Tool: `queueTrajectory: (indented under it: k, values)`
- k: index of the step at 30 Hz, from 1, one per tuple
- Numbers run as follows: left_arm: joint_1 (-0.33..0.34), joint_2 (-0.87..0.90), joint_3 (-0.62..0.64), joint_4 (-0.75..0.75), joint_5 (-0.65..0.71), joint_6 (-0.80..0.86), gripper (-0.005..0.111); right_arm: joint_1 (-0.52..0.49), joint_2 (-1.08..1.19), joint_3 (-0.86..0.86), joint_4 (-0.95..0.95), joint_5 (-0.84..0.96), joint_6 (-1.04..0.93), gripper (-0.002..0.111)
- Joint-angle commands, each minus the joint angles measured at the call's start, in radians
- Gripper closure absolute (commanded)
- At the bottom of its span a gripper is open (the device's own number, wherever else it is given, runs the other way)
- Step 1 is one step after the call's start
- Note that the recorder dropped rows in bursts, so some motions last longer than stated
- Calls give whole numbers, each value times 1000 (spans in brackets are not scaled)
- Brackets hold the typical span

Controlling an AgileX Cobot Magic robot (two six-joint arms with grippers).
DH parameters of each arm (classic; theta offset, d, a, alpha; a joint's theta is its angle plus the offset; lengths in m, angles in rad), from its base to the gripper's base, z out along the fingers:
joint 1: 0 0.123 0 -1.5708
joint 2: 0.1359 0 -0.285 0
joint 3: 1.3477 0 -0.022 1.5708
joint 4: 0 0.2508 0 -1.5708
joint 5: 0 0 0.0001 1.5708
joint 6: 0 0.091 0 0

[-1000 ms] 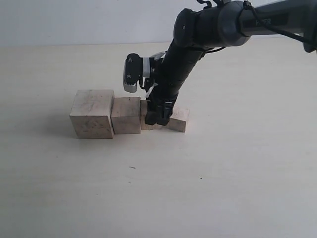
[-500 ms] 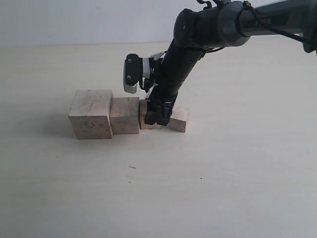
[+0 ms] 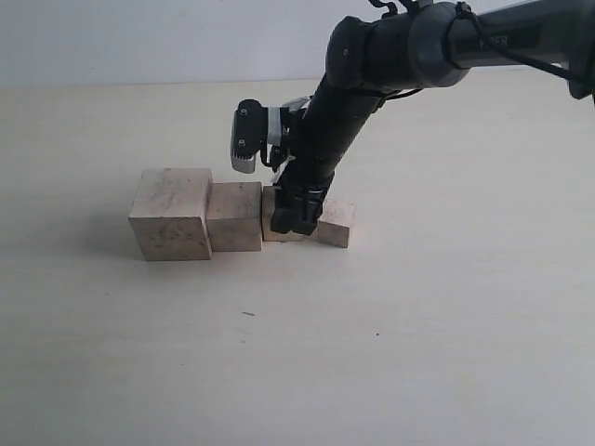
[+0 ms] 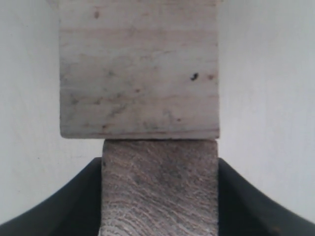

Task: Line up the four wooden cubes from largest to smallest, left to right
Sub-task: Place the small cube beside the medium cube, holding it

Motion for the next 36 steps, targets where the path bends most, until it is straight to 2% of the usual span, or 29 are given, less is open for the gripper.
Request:
queueTrajectory:
  k: [1, 10, 12, 15, 22, 24, 31, 34, 36]
  values:
    - [-5, -5, 4, 2, -12, 1, 107, -2, 37, 8, -38, 24, -51, 108]
    - [-5, -5, 4, 2, -12, 1, 107, -2, 37, 8, 5, 29, -51, 108]
    - [-5, -5, 4, 2, -12, 1, 107, -2, 37, 8, 10, 29, -51, 104]
    - [-5, -5, 4, 2, -12, 1, 107, -2, 37, 8, 37, 32, -51, 91]
    - [-5, -5, 4, 2, -12, 1, 107, -2, 37, 8, 44, 43, -16, 37]
    - [-5, -5, 4, 2, -12, 1, 107, -2, 37, 8, 44, 41, -13, 29]
    - [-5, -5, 4, 2, -12, 1, 107, -2, 6, 8, 27, 8, -5, 28]
    - [-5, -5, 4, 2, -12, 1, 107, -4, -60, 8, -84, -22, 101, 28]
    - [-5, -5, 4, 2, -12, 1, 107, -4, -112, 8, -141, -13, 273, 28]
